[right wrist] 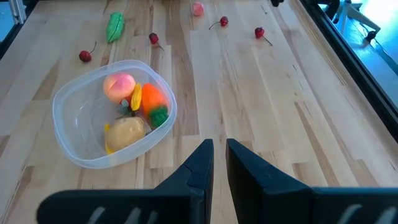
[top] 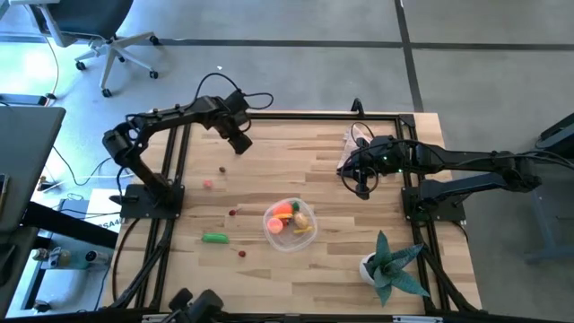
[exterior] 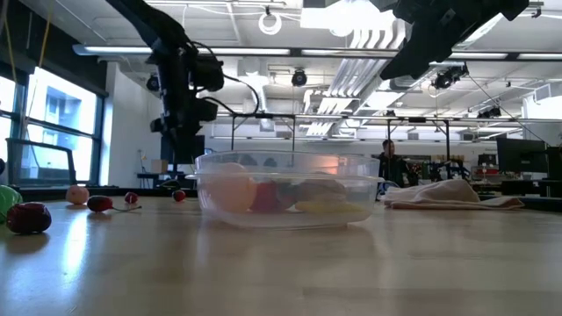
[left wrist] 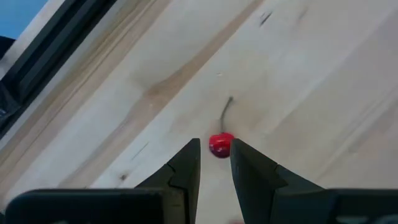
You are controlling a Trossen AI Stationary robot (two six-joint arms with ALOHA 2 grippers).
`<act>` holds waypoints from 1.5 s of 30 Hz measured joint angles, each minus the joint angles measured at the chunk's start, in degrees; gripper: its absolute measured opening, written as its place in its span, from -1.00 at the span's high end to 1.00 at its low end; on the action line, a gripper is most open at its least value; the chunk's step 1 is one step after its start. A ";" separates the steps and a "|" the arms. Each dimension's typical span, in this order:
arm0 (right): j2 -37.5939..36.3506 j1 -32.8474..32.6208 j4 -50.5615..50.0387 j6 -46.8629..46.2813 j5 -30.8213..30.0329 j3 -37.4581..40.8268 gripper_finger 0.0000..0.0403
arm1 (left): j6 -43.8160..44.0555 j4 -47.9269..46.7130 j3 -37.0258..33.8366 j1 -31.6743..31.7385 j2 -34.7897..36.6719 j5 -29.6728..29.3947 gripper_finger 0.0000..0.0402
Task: Pick and placing Produce into tupperware
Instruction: Put the cherry into the transparent bin
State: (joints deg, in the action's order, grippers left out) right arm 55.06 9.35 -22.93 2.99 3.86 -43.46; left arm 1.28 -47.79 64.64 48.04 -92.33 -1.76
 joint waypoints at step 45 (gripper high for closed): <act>-0.01 0.00 0.03 -0.01 0.00 0.00 0.84 | -19.04 3.19 -3.98 1.83 -4.44 4.35 0.14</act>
State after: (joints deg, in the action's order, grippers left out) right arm 55.05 9.35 -22.90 2.98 3.86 -43.46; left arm -17.76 -44.60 60.66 49.87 -96.77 2.59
